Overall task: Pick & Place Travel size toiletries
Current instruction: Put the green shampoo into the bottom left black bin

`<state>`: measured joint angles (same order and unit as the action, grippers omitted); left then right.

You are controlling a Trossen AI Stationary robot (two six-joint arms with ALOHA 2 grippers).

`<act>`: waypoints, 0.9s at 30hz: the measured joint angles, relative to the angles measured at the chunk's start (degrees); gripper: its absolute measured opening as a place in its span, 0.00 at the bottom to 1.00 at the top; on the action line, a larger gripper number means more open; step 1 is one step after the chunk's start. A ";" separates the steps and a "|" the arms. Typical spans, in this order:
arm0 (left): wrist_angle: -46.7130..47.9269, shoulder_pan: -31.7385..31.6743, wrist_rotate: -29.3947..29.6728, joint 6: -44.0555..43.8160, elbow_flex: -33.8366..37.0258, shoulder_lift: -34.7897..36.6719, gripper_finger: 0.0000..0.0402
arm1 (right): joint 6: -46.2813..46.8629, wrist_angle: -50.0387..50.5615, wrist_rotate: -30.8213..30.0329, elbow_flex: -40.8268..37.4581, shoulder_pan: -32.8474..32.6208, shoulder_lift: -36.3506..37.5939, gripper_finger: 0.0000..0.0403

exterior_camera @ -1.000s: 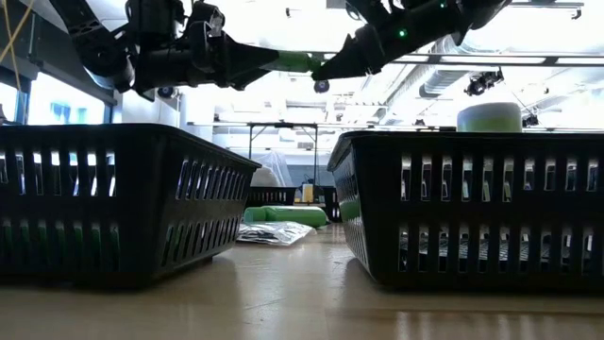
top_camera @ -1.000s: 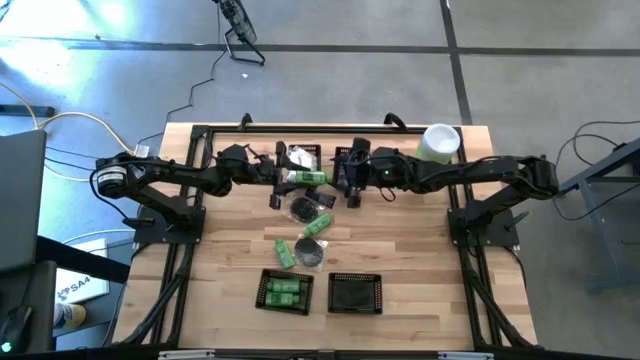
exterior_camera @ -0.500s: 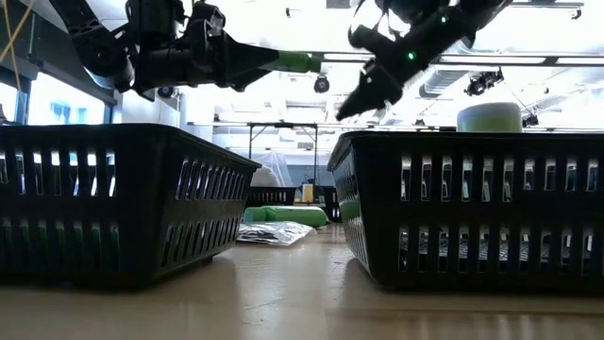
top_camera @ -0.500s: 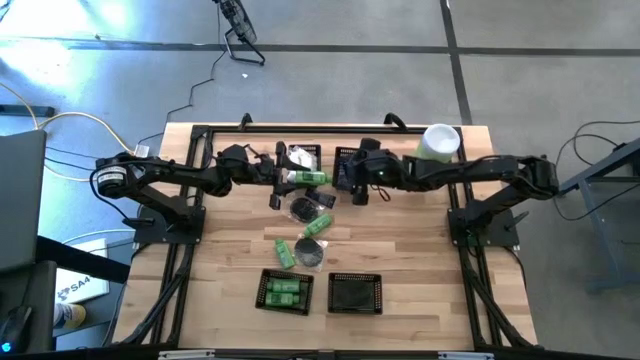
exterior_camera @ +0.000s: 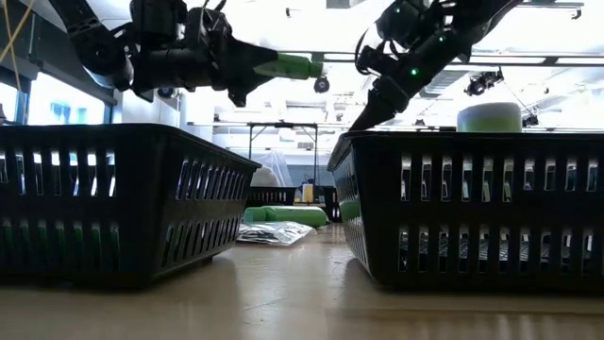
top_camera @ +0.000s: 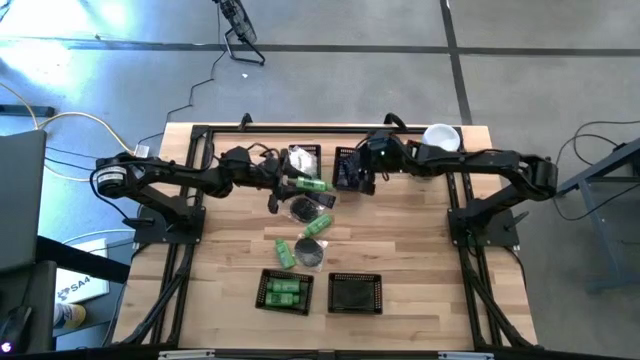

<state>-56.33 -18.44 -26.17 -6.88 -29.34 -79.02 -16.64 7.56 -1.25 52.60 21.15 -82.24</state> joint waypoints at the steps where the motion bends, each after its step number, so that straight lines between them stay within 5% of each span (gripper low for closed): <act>1: 0.02 0.82 -0.02 -0.76 0.00 0.02 0.45 | -0.02 -0.01 1.77 0.00 0.81 0.00 0.41; 13: 7.64 15.15 5.26 -14.58 0.00 0.11 0.45 | 0.04 -0.13 16.48 0.00 5.70 -0.02 0.21; 22: 13.93 27.19 7.43 -30.75 0.00 0.11 0.45 | 0.41 -0.45 18.39 0.00 5.64 -0.02 0.17; 27: 18.00 33.80 13.59 -38.77 0.00 0.11 0.45 | 0.42 -0.45 23.60 -0.02 5.57 -0.02 0.17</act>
<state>-38.34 15.36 -12.58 -45.64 -29.34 -78.91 -16.23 7.11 22.35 52.58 26.72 -82.26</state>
